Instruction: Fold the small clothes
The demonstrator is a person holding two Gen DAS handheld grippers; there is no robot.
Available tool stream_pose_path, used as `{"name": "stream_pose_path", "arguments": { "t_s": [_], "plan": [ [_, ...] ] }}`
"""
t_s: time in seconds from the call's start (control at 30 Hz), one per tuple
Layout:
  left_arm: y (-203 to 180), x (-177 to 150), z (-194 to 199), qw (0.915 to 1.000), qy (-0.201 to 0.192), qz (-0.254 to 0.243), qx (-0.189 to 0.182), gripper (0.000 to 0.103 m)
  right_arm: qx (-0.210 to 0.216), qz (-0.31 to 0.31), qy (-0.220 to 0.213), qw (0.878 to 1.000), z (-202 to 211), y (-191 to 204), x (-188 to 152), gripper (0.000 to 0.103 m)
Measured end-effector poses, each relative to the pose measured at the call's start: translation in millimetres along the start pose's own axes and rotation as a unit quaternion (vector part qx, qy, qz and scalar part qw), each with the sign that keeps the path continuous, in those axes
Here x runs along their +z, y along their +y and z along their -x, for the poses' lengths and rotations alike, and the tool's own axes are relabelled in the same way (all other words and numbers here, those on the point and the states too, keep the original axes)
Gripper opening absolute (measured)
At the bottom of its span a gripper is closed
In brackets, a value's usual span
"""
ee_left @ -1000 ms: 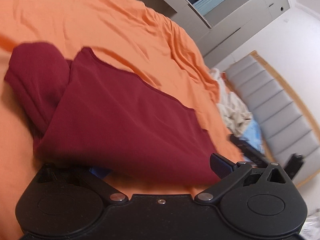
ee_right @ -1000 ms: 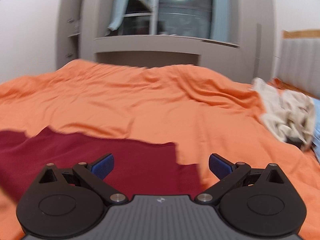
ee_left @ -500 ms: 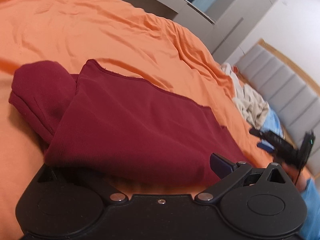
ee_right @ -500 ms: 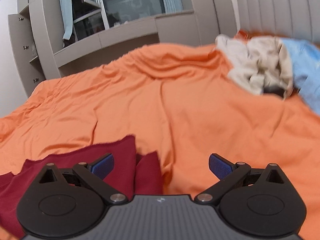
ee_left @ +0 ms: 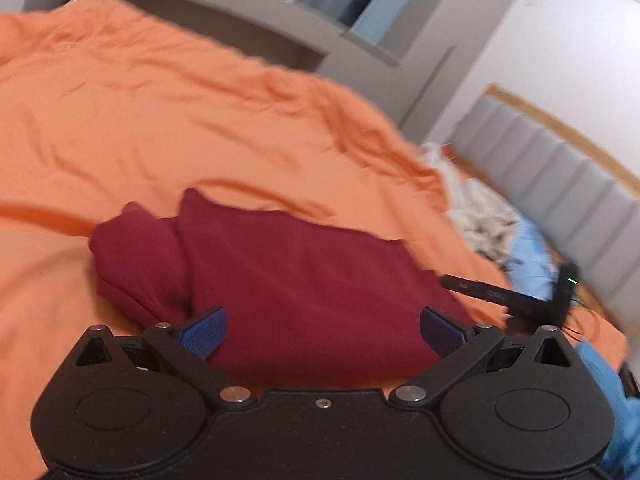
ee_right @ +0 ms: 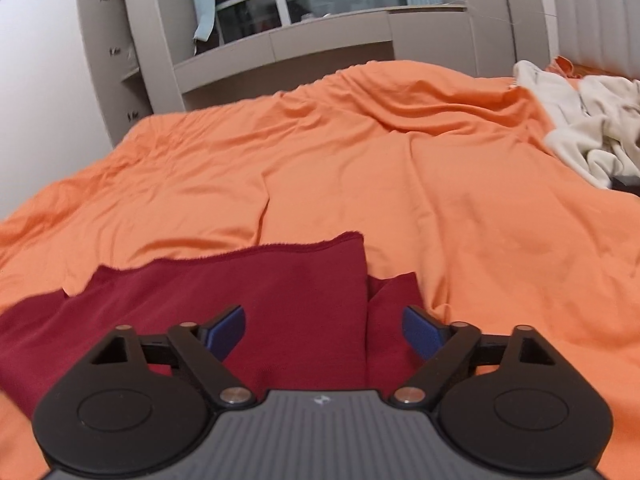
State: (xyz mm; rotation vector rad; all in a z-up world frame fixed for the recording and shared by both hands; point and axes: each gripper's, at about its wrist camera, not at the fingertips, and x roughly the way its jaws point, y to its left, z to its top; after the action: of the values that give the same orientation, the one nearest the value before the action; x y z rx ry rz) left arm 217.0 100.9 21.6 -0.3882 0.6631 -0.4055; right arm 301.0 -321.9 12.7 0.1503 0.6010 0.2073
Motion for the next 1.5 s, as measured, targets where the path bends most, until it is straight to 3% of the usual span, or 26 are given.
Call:
{"name": "stream_pose_path", "arguments": {
  "t_s": [0.17, 0.23, 0.43, 0.57, 0.67, 0.73, 0.8, 0.87, 1.07, 1.23, 1.5],
  "plan": [
    [21.6, 23.5, -45.4, 0.9974, 0.042, 0.015, 0.057, 0.098, -0.012, 0.016, 0.018, 1.000, -19.0, 4.1, -1.8, 0.072],
    [32.1, 25.6, -52.4, 0.9957, 0.044, 0.035, 0.074, 0.086, -0.016, 0.018, 0.027, 0.999, -24.2, 2.6, -3.7, 0.069],
    [46.1, 35.2, -54.1, 0.9937, 0.026, 0.057, 0.093, 0.081, -0.016, 0.021, 0.036, 0.999, -28.8, 2.9, -7.5, 0.068],
    [50.4, 41.9, -67.3, 0.9914, 0.036, 0.069, 0.105, 0.079, -0.018, 0.019, 0.036, 0.999, -28.7, 2.3, -8.4, 0.068],
    [48.1, 43.8, -73.0, 0.9885, 0.037, 0.073, 0.127, 0.056, -0.018, 0.020, 0.037, 0.999, -28.7, 1.7, -9.6, 0.066],
    [47.0, 42.5, -74.9, 0.9865, 0.040, 0.071, 0.143, 0.033, -0.020, 0.019, 0.033, 0.999, -27.5, 1.7, -10.1, 0.058],
    [46.0, 39.8, -74.9, 0.9858, 0.035, 0.064, 0.151, 0.022, -0.020, 0.017, 0.031, 0.999, -28.6, 1.2, -10.0, 0.044],
    [43.6, 38.2, -73.2, 0.9855, 0.027, 0.053, 0.159, 0.008, -0.023, 0.017, 0.030, 0.999, -28.3, 1.1, -11.3, 0.038],
    [30.6, 38.7, -55.4, 0.9845, -0.029, 0.027, 0.171, 0.005, -0.026, 0.021, 0.017, 0.999, -23.8, 3.0, -9.9, 0.015],
    [28.7, 34.5, -28.4, 0.9820, -0.065, 0.019, 0.176, 0.005, -0.021, 0.038, 0.006, 0.999, -22.0, 11.5, -7.5, 0.010],
    [43.0, 18.6, -21.8, 0.9814, -0.043, 0.040, 0.183, 0.005, -0.023, 0.061, 0.007, 0.998, -26.5, 23.3, -8.5, 0.010]
  ]
}}
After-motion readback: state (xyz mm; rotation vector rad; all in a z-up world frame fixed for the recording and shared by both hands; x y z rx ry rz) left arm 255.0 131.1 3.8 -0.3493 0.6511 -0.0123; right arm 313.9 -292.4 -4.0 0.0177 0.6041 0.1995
